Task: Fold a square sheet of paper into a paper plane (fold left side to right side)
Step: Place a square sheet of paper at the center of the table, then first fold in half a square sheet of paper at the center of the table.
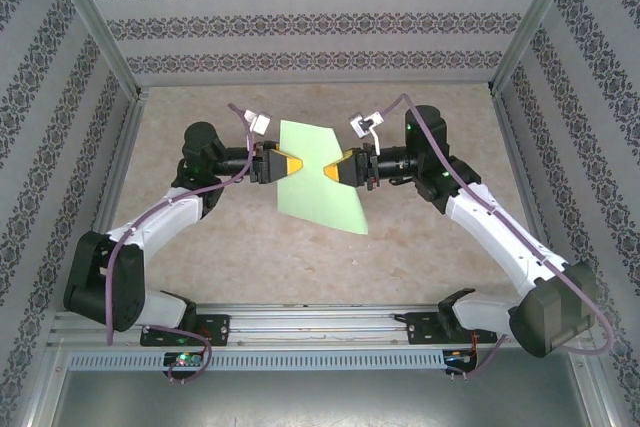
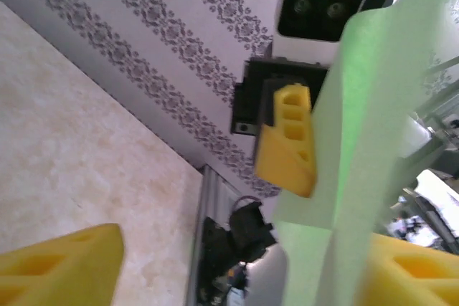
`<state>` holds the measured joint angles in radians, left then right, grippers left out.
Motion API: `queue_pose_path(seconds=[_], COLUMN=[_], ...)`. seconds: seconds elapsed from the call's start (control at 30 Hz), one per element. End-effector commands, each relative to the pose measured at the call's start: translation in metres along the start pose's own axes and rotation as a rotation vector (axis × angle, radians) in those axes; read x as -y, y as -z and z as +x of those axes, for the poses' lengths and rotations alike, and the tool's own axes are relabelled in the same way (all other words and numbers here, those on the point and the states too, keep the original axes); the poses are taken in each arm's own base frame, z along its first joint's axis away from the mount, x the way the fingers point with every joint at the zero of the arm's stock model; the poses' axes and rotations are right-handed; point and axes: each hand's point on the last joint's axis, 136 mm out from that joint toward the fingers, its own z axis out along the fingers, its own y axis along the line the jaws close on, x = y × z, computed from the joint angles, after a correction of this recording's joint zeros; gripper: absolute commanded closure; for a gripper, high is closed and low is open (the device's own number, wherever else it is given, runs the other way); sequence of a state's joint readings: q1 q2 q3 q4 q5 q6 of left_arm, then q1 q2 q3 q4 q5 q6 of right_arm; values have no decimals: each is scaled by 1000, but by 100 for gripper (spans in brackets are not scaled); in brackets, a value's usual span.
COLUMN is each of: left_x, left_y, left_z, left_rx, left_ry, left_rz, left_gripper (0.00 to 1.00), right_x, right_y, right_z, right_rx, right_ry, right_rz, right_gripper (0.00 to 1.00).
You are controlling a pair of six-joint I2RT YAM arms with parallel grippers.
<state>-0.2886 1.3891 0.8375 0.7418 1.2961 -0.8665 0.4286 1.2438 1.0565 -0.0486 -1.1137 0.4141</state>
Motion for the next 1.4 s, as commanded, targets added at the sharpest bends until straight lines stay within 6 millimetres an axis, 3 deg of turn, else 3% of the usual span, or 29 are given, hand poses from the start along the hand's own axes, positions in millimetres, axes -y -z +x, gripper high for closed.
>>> queue_pose_path(seconds=[0.0,0.13,0.2,0.33,0.4,0.47,0.57,0.67,0.8,0.93,1.07,1.27,1.37], left_x=[23,21,14,-20,-44,-68,-106,-145,-187,-206,-213,-211,-211], left_y=[-3,-2,-2,0,6,10,16,21,36,46,55,57,55], left_z=[-4,-1,1,15,26,40,66,98,138,164,175,177,178], left_rx=[-35,-37,-37,-52,-72,-87,-93,-102,-109,-151,-180,-205,-204], left_ry=[-75,-65,-48,45,100,161,290,413,511,556,575,574,578], left_rz=[77,66,39,-127,-249,-339,-434,-515,-648,-732,-802,-810,-804], left_gripper=[51,88,100,100,100,100,100,100,100,100,100,100,100], right_x=[21,39,47,67,82,97,120,141,164,182,204,229,239], right_y=[6,13,17,31,45,59,76,82,70,43,19,-14,-23], right_z=[-12,-13,-13,-8,-4,2,18,40,75,105,128,155,169], right_rx=[49,77,88,108,140,172,183,175,135,47,6,-82,-126], right_ry=[31,14,1,-36,-59,-83,-146,-236,-360,-447,-556,-640,-673], right_rz=[102,191,226,335,437,532,671,749,788,794,804,811,820], right_gripper=[80,79,75,54,38,29,23,24,33,52,72,88,92])
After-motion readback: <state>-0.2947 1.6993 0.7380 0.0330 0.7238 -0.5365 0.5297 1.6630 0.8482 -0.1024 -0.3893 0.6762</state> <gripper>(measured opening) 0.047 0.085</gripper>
